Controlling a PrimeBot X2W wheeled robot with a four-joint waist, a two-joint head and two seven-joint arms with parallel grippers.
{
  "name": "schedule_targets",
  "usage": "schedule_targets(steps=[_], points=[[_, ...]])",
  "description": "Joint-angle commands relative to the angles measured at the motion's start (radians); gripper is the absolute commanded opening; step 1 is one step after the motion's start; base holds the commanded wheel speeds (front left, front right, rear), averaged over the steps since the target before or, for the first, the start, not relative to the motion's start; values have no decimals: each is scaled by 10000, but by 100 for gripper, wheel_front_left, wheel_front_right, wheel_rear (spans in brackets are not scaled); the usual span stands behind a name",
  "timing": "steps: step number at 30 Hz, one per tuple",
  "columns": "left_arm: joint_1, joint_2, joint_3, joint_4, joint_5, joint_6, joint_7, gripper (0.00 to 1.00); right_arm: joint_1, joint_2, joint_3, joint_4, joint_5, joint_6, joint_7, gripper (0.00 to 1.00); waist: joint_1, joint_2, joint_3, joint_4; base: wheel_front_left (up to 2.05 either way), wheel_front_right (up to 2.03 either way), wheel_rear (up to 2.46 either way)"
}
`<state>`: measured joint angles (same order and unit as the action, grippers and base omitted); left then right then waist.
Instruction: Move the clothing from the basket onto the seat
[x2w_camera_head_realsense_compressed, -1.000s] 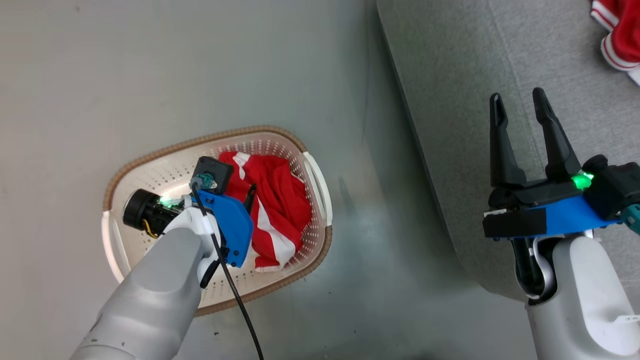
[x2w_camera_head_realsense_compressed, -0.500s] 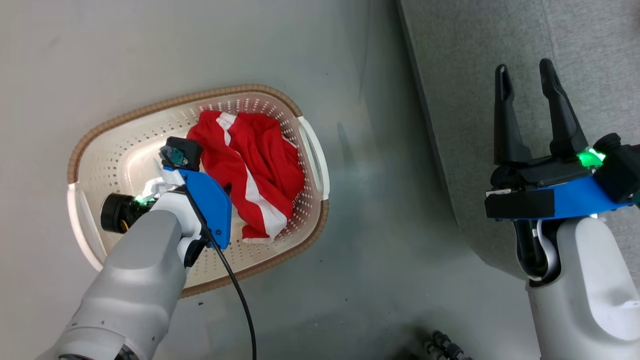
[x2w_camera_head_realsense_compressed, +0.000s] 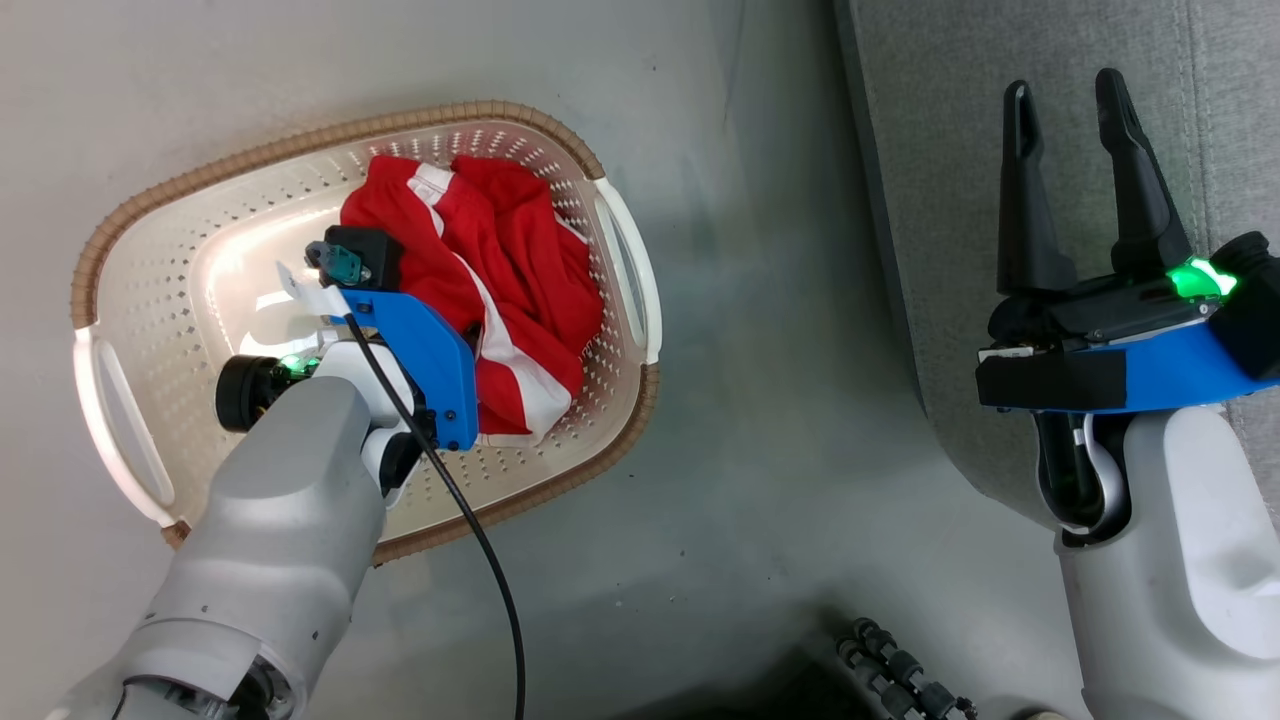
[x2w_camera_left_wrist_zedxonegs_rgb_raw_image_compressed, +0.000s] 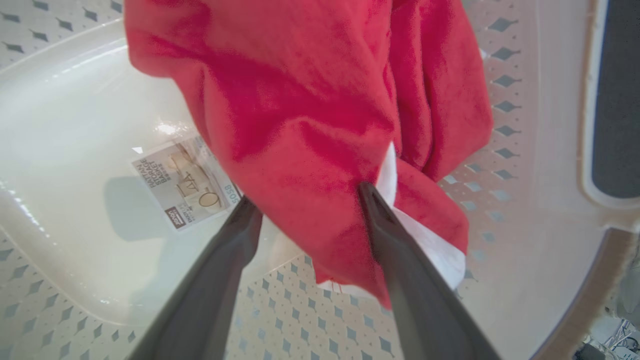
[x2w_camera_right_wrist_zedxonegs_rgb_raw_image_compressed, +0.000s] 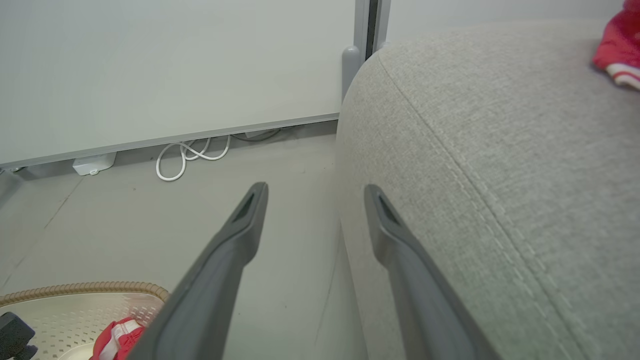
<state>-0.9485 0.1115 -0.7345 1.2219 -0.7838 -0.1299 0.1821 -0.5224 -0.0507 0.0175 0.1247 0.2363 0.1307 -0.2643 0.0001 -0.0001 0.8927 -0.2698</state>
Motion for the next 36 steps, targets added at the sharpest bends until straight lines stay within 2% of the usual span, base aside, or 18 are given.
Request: schedule_targets(steps=[1, 10, 11, 12, 13, 27, 36], points=[[-120, 1, -61, 26, -25, -8, -3, 100, -130, 5, -18, -37, 55, 1, -2, 100, -1, 1, 71, -17, 0, 0, 0], [-323, -67, -360, 219, -145, -9, 40, 100, -244, 5, -66, -82, 45, 1, -1, 100, -1, 1, 340, 20, 0, 0, 0], [-364, -58, -413, 225, -105, -9, -3, 69, -263, 5, -79, -73, 40, 1, -1, 100, -1, 1, 358, 28, 0, 0, 0], [-402, -56, -430, 232, -117, -9, -90, 23, -284, 5, -89, -60, 29, 1, -1, 100, -1, 1, 370, 40, 0, 0, 0], [-427, -62, -445, 248, -138, -9, -136, 0, -299, 5, -92, -52, 20, 1, -1, 100, -1, 1, 379, 52, 0, 0, 0], [-427, -188, -905, 65, -409, -9, -587, 0, -316, 5, -145, 84, -116, 1, -2, 100, -1, 1, 126, 287, 0, 0, 0], [-278, -213, -1428, -407, -640, -9, -1069, 0, -172, 5, -227, 174, -303, 1, -1, 100, -1, 1, -481, 586, 0, 0, 0]])
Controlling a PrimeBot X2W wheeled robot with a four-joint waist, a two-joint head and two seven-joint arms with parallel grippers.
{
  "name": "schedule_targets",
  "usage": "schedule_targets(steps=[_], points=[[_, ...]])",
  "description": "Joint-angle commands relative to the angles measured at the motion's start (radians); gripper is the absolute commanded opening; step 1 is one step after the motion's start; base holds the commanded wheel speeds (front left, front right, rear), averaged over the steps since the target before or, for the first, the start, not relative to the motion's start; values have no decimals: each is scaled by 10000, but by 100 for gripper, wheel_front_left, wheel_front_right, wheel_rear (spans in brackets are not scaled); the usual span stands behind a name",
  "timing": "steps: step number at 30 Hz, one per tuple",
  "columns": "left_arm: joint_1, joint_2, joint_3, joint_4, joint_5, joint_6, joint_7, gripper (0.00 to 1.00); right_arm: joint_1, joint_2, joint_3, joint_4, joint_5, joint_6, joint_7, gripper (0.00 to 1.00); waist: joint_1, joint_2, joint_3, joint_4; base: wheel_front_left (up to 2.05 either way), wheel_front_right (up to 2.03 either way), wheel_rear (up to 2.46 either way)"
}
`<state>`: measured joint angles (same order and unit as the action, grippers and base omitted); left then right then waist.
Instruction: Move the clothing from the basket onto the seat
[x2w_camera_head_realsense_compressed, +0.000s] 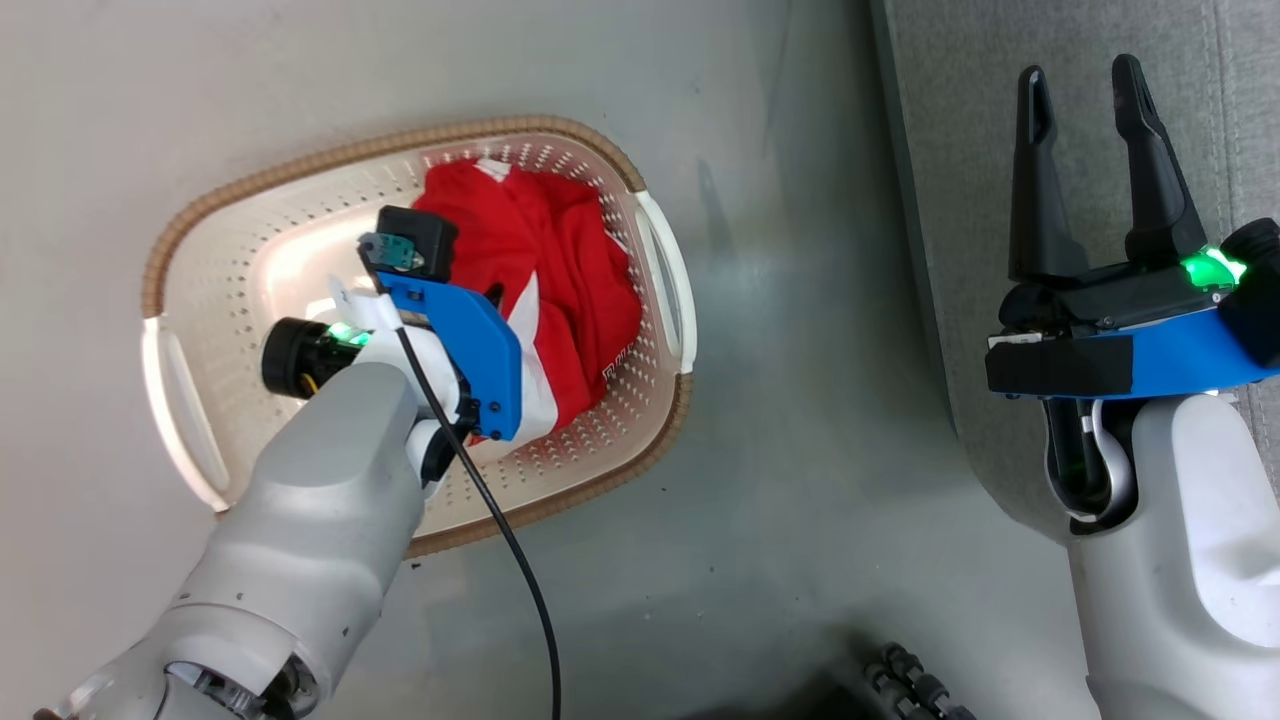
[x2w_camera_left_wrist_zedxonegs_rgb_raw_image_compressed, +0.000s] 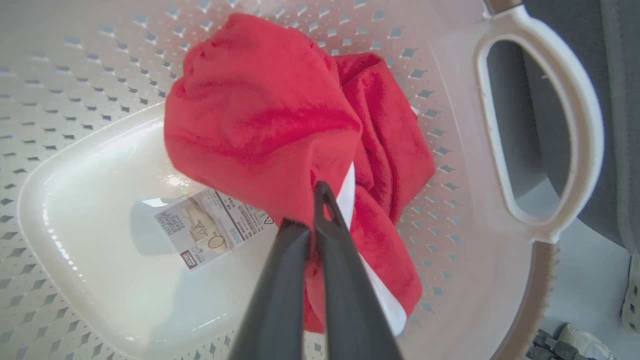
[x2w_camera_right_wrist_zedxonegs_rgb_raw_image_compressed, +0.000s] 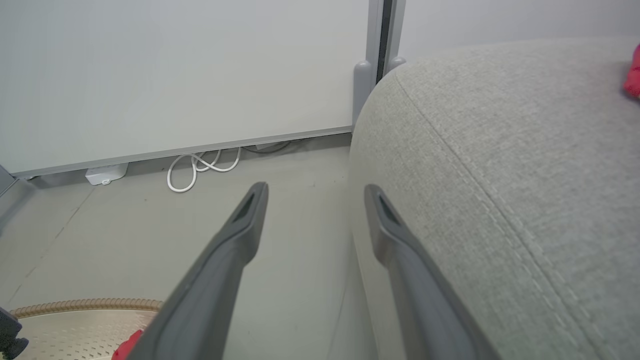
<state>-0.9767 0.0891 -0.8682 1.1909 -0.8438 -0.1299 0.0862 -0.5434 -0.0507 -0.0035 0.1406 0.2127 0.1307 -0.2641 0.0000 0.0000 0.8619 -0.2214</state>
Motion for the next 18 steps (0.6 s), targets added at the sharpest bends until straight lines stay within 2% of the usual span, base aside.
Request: schedule_targets(steps=[1, 18], points=[[18, 9, -148, -170, -72, -9, -190, 0, 51, 5, -18, 18, -95, 1, -2, 100, 0, 0, -260, 140, 0, 0, 0], [550, 41, -1712, -1401, -805, -9, -1825, 0, 735, 3, -155, 435, -547, 1, -4, 100, 0, 0, -2355, 865, 0, 0, 0]])
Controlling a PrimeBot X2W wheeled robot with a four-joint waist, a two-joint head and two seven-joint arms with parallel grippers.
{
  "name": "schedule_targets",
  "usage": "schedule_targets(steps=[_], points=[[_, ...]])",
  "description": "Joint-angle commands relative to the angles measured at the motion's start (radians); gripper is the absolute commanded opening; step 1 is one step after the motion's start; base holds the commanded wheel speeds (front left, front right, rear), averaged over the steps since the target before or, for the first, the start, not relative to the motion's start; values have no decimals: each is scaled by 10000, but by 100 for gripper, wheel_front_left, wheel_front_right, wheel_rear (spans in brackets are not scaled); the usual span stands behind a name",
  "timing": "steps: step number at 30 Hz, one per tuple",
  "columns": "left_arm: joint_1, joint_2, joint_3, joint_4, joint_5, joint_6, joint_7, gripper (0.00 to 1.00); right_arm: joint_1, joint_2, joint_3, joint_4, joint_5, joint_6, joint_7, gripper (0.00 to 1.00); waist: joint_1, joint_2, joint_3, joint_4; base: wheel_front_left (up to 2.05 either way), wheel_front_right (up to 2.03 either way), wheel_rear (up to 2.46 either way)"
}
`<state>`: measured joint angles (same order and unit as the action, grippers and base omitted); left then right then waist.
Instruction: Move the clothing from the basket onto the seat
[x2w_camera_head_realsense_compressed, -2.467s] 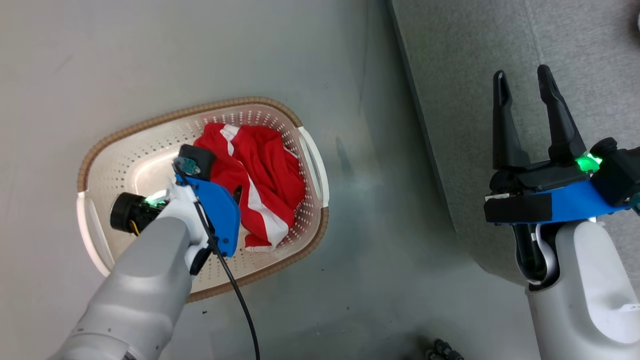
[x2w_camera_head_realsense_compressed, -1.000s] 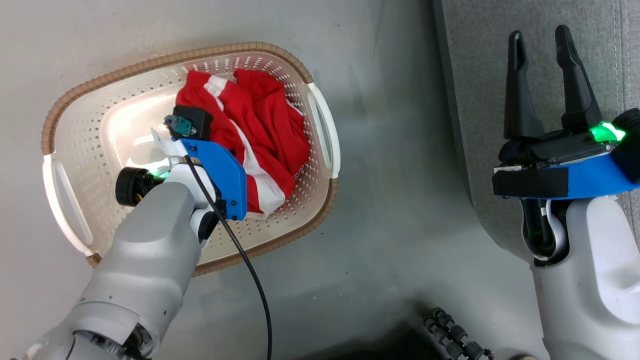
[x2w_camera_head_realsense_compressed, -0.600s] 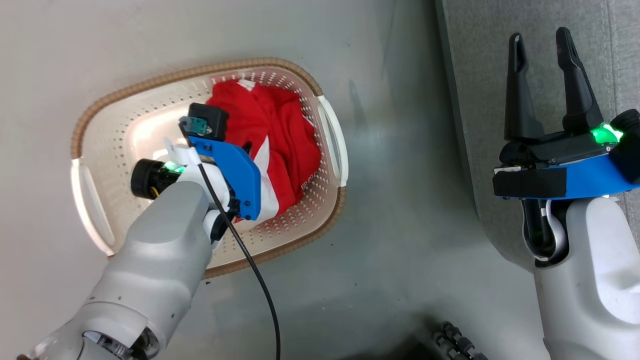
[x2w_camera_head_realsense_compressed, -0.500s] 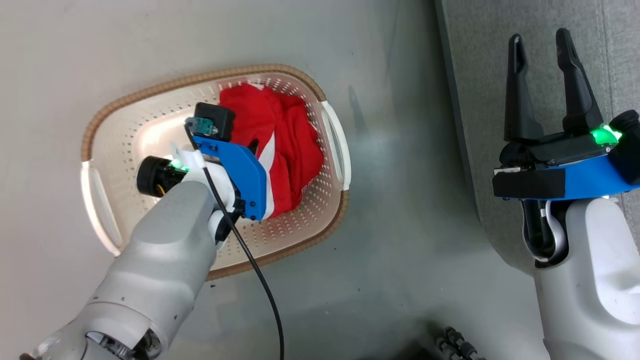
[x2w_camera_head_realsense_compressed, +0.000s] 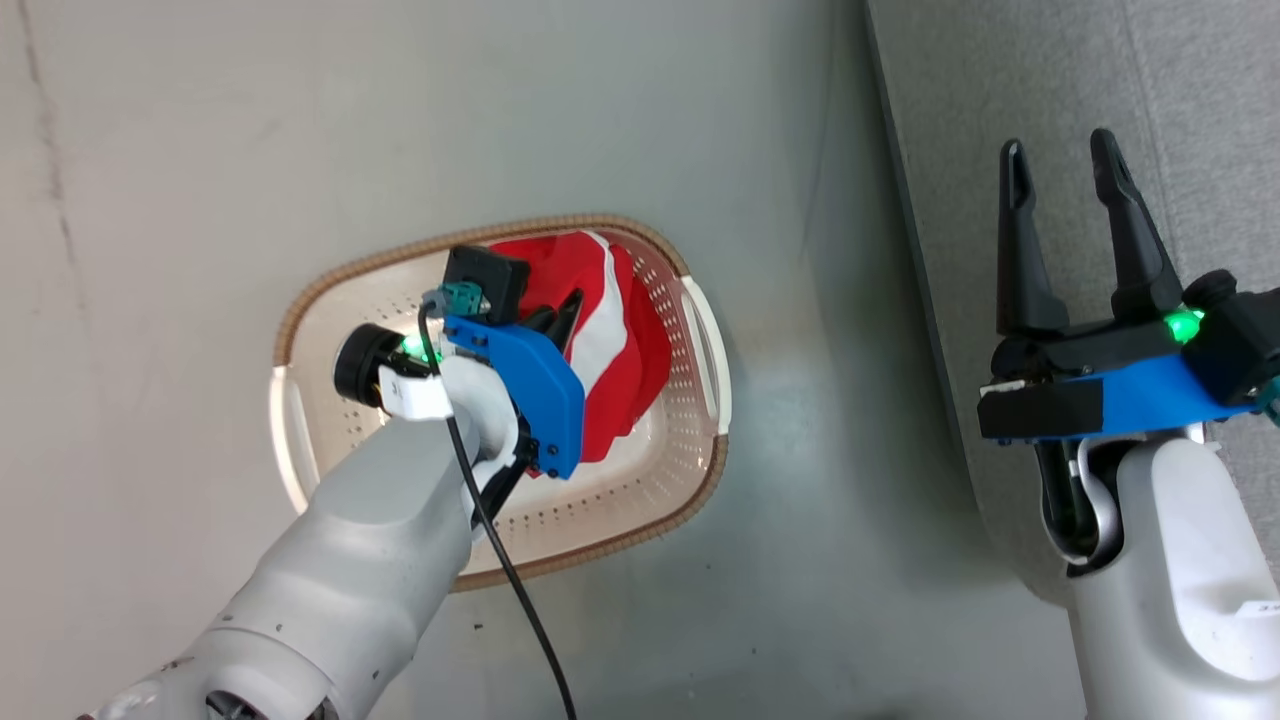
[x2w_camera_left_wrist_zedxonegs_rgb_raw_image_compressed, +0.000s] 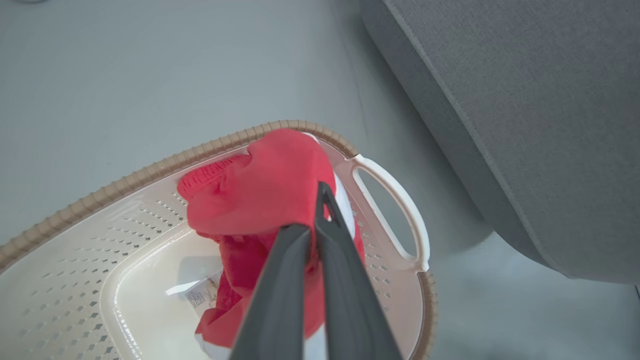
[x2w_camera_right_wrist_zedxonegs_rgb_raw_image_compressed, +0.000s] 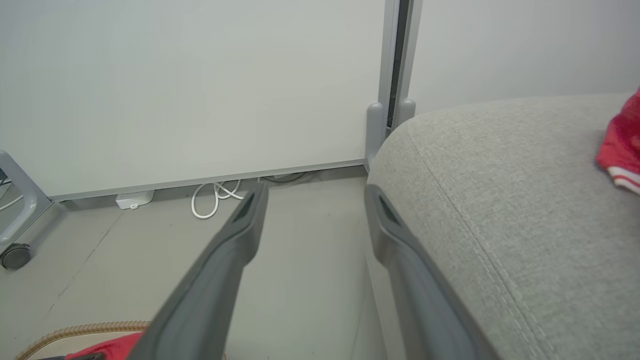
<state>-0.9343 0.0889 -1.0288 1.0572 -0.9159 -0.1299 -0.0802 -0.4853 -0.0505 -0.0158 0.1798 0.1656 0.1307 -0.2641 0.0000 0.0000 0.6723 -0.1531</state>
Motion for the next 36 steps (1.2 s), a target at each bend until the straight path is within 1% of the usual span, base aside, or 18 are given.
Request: schedule_targets(steps=[1, 9, 10, 11, 14, 17, 18, 21, 25, 26, 36], points=[[147, 51, -179, -112, -134, -9, -271, 0, 235, 2, -31, 75, -95, 1, -2, 100, 0, 0, -603, 209, 0, 0, 0], [376, 88, -749, -464, -551, -9, -1182, 0, 850, 0, -75, 343, -288, 1, -2, 100, 0, 0, -1880, 455, 0, 0, 0], [396, 130, -875, -531, -616, -9, -1367, 0, 996, 0, -65, 422, -322, 1, -4, 100, 0, 0, -2208, 491, 0, 0, 0], [396, 130, -875, -531, -616, -9, -1367, 0, 996, 0, -65, 422, -322, 1, -4, 100, 0, 0, -2208, 491, 0, 0, 0], [414, 162, -981, -691, -716, -9, -1667, 0, 1329, 0, -51, 568, -331, 1, -2, 100, 0, 0, -2866, 542, 0, 0, 0], [360, 215, -997, -764, -685, -9, -1766, 0, 1492, 0, -34, 620, -341, 1, -4, 100, 0, 0, -3173, 559, 0, 0, 0], [359, 207, -928, -879, -713, -9, -1814, 0, 1640, 0, -31, 671, -349, 1, -4, 100, 0, 0, -3485, 577, 0, 0, 0], [312, 277, -855, -1083, -573, -9, -1853, 0, 1917, 0, -39, 761, -363, 1, -2, 100, 0, 0, -3923, 594, 0, 0, 0], [333, 381, -357, -1547, -175, -9, -1856, 0, 2183, 0, -74, 861, -367, 1, -2, 100, 0, 0, -4459, 629, 0, 0, 0], [333, 381, -357, -1547, -175, -9, -1856, 0, 2183, 0, -74, 861, -367, 1, -2, 100, 0, 0, -4459, 629, 0, 0, 0], [820, 519, 765, -2579, 911, 69, -1862, 0, 2927, 0, -171, 1078, -352, 1, -2, 100, 0, 0, -5576, 716, 0, 0, 0]])
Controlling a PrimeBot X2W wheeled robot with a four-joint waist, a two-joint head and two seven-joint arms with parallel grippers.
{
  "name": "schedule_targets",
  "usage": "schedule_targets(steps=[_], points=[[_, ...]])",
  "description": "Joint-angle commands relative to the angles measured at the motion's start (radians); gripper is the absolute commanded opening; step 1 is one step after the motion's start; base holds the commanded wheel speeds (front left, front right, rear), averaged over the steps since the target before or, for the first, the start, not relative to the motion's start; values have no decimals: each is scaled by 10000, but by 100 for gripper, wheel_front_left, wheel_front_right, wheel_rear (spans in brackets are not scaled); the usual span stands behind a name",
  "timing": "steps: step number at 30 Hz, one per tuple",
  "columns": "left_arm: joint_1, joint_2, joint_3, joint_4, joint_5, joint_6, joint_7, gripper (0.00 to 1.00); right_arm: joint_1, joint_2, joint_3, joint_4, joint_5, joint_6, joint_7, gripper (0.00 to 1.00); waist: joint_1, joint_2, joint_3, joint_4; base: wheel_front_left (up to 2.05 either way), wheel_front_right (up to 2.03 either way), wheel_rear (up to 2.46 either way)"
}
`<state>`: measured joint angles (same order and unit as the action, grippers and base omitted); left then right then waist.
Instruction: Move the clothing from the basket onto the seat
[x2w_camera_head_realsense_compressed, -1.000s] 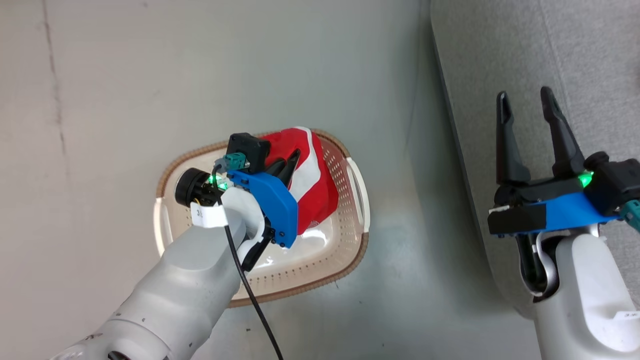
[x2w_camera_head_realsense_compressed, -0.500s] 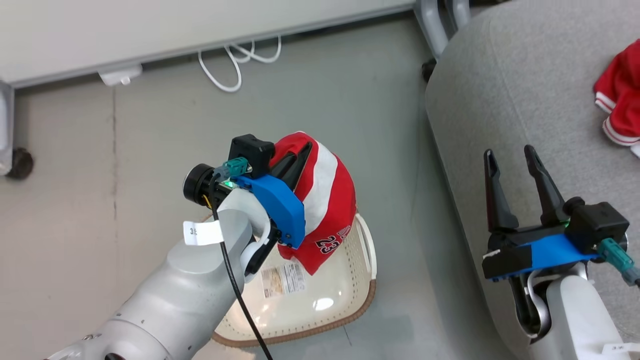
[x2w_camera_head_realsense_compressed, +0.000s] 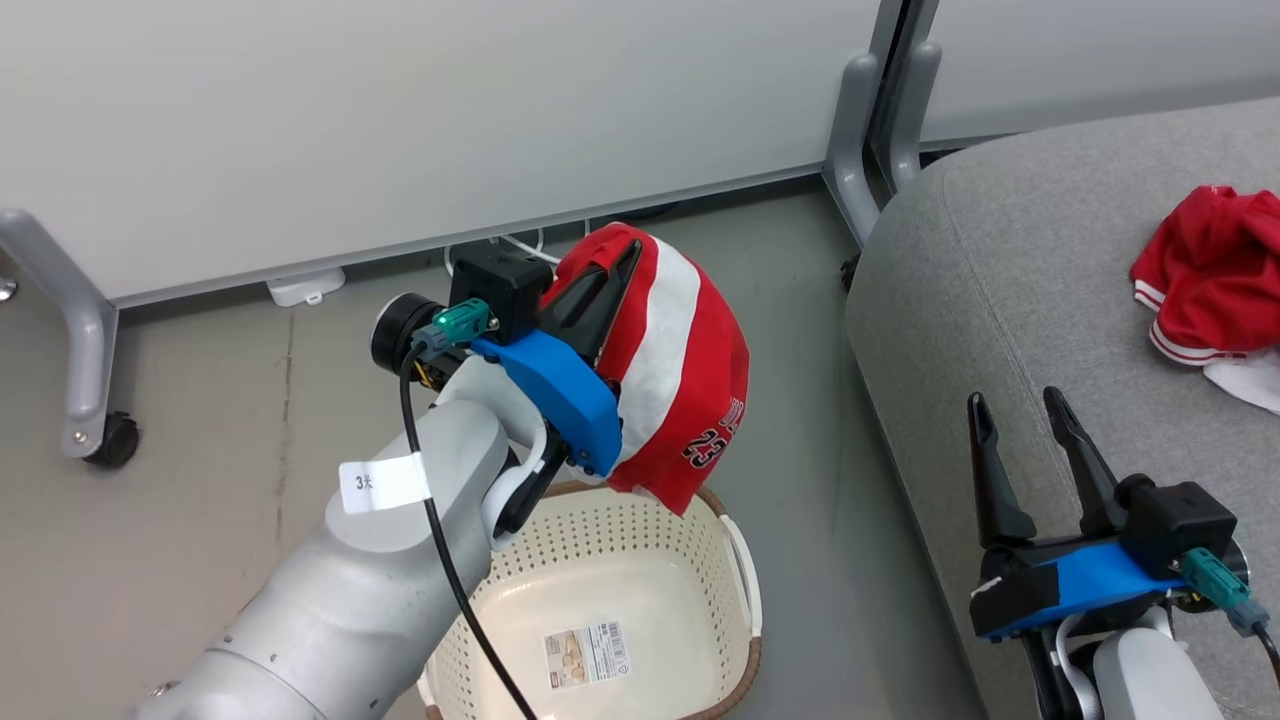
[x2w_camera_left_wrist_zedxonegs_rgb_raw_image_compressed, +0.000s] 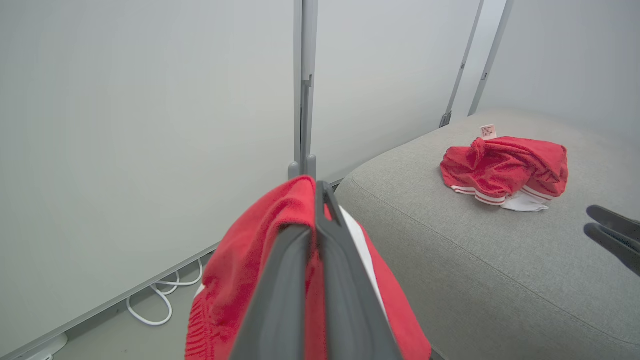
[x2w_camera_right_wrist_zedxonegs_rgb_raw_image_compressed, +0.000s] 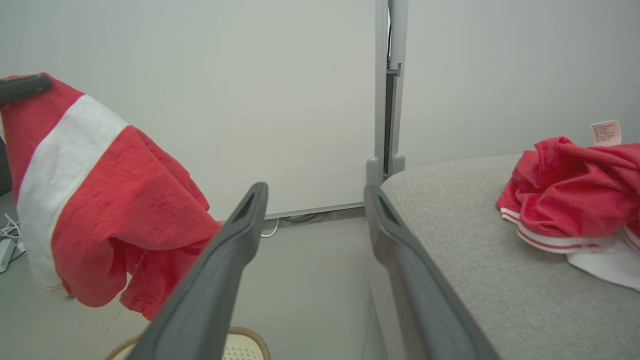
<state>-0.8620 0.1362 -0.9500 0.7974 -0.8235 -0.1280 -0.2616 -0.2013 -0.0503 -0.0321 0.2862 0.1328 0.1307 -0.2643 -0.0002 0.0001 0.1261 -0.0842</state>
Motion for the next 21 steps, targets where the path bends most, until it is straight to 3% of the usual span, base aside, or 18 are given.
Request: schedule_targets(steps=[1, 21], points=[[152, 41, 61, -51, 60, 57, -48, 0, 145, -2, -8, 41, -21, 1, -2, 100, 2, -1, -211, 32, 0, 0, 0], [646, 21, 514, -710, 634, 51, -50, 0, 700, -2, 43, 200, 101, 1, 0, 100, 2, -1, -1023, 226, 0, 0, 0]])
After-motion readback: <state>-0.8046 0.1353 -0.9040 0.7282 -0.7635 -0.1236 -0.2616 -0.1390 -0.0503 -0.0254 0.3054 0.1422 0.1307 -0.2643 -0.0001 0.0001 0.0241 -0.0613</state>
